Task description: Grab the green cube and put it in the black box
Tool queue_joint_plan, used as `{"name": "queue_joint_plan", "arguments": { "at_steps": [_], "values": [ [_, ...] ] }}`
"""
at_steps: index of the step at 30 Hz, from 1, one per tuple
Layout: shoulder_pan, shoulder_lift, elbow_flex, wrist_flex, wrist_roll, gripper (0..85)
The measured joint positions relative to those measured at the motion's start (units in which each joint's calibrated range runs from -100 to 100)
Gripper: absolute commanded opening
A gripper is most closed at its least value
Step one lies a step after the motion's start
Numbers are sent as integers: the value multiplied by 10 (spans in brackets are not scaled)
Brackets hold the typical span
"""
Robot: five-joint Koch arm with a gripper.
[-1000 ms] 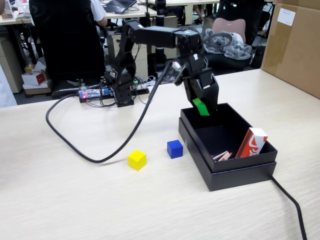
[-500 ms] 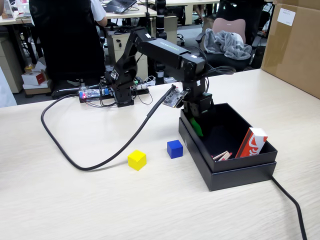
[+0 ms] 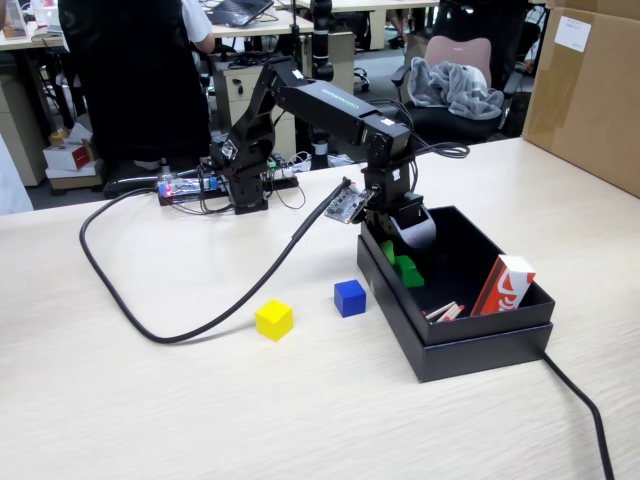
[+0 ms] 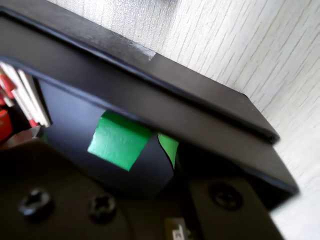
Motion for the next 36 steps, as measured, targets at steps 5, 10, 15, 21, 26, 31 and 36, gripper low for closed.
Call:
{"name": "queue_joint_plan", "arguments": {
  "at_steps": [5, 10, 15, 21, 26, 31, 36],
  "values": [
    [-3, -141, -2, -8, 0, 457],
    [-14, -259, 14, -8, 0, 464],
    [-38, -432, -79, -8, -5, 481],
    [-92, -704, -382, 42, -30, 484],
    [-133, -891, -647, 160, -61, 488],
    [-152, -1002, -792, 238, -65, 493],
    [-166, -1052, -900, 310, -68, 496]
  ]
}}
